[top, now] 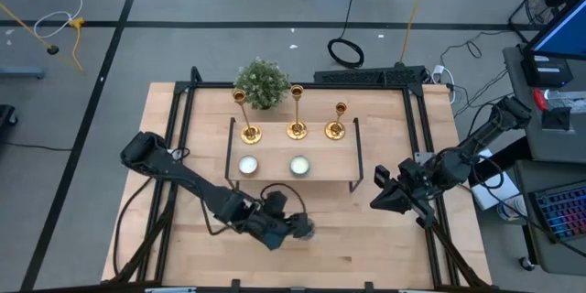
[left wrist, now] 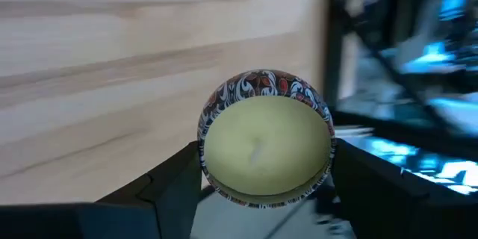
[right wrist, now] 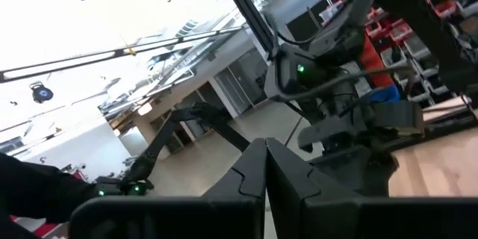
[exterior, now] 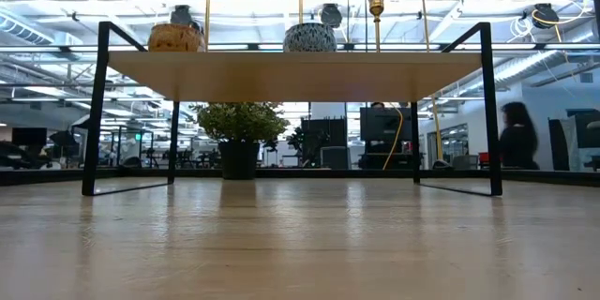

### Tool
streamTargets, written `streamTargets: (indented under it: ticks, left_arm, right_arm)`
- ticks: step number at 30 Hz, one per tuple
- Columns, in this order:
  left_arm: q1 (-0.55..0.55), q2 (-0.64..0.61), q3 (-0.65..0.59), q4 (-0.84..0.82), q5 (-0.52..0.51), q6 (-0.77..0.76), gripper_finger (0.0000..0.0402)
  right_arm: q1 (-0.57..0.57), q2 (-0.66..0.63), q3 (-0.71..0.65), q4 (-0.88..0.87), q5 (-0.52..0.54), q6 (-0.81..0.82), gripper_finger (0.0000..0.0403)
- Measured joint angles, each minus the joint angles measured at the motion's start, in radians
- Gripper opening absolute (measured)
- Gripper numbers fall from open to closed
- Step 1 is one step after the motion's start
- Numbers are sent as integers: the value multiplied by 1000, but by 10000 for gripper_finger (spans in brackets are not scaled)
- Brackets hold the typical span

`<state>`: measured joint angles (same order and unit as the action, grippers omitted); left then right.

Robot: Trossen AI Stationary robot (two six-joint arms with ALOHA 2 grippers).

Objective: Stock candles and holders on shelf
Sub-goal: Align the red scented candle with the other scented candles on the shelf

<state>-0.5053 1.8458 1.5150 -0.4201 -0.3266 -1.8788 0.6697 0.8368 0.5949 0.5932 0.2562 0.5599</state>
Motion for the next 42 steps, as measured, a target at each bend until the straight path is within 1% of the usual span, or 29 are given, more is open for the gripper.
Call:
streamTargets:
  ticks: [6, 10, 13, 15, 17, 19, 22, 25, 27, 29, 33, 38, 40, 42]
  left_arm:
    - [35, 0, 0, 221, -60, 54, 270]
    - [53, 0, 0, 350, -84, 101, 267]
    - [64, 0, 0, 427, -91, 137, 266]
    - [73, 0, 0, 468, -91, 158, 266]
    - [81, 0, 0, 488, -90, 169, 266]
    - [87, 0, 0, 491, -79, 173, 266]
    - [94, 0, 0, 490, -32, 174, 267]
    - [99, 0, 0, 490, -3, 180, 266]
    - [105, 0, 0, 490, 10, 186, 266]
    - [113, 0, 0, 490, 17, 188, 266]
    - [131, 0, 0, 465, 72, 191, 266]
    - [150, 0, 0, 436, 130, 193, 266]
    - [158, 0, 0, 435, 154, 194, 266]
    - [165, 0, 0, 422, 178, 194, 266]
  right_arm:
    - [6, 0, 3, 7, 1, -75, 0]
    - [35, 1, 36, -11, 13, -203, 0]
    - [72, 1, 74, -42, 81, -339, 0]
    - [100, 1, 110, -96, 133, -411, 0]
    - [118, 4, 148, -162, 189, -450, 0]
    - [127, 10, 184, -246, 216, -459, 1]
    - [130, 20, 247, -419, 215, -415, 12]
    - [112, 37, 316, -622, 214, -268, 31]
    - [100, 57, 356, -738, 216, -211, 47]
    - [96, 77, 390, -828, 215, -176, 67]
    - [96, 136, 471, -938, 210, -153, 109]
    - [91, 251, 590, -1069, 104, -139, 163]
    - [79, 298, 637, -1143, 53, -91, 184]
    - [58, 342, 673, -1213, 25, -52, 203]
